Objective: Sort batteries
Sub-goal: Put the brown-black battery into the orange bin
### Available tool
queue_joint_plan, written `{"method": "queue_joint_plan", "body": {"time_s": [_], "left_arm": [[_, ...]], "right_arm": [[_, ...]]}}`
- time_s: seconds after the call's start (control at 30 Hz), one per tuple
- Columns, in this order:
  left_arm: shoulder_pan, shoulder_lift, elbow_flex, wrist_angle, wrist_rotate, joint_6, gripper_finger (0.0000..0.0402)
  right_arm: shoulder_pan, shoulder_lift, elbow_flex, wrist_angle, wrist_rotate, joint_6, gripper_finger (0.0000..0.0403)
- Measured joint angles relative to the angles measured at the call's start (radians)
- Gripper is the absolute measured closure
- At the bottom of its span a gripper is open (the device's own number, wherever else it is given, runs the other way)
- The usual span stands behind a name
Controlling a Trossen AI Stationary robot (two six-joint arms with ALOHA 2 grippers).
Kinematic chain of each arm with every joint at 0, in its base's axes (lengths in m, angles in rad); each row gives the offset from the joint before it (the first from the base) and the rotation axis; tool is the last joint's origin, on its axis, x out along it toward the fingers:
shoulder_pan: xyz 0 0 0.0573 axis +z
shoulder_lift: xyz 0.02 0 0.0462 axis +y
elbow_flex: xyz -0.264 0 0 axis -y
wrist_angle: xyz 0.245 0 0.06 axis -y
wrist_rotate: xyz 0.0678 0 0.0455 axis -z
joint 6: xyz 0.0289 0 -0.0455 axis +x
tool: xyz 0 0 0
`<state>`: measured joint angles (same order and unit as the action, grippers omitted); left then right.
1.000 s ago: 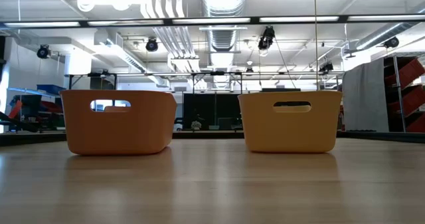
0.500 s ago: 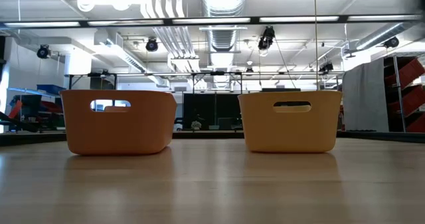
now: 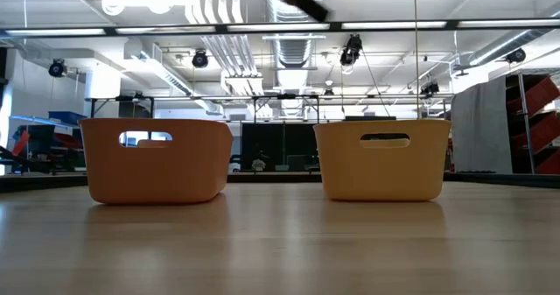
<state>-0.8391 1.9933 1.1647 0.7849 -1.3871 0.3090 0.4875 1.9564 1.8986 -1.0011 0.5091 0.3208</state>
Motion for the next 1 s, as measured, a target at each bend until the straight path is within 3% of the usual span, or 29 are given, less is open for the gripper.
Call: {"method": "queue_joint_plan", "body": {"time_s": [0.13, 0.37, 0.53, 1.0], "left_arm": [[-0.056, -0.1, -0.092, 0.001, -0.011, -0.038, 0.0169], [-0.142, -0.228, -0.195, 0.005, -0.163, -0.158, 0.0169], [-0.203, -0.279, -0.196, 0.008, -0.169, -0.179, 0.0169], [-0.236, -0.291, -0.198, 0.004, -0.185, -0.162, 0.0169]], "right_arm": [[-0.06, 0.0, -0.024, 0.225, -0.014, -0.14, 0.0367], [-0.187, 0.005, -0.056, 0.514, -0.028, -0.29, 0.0367], [-0.282, 0.05, -0.056, 0.686, -0.182, -0.306, 0.0367], [-0.4, 0.251, -0.058, 0.769, -0.258, -0.181, 0.0367]]}}
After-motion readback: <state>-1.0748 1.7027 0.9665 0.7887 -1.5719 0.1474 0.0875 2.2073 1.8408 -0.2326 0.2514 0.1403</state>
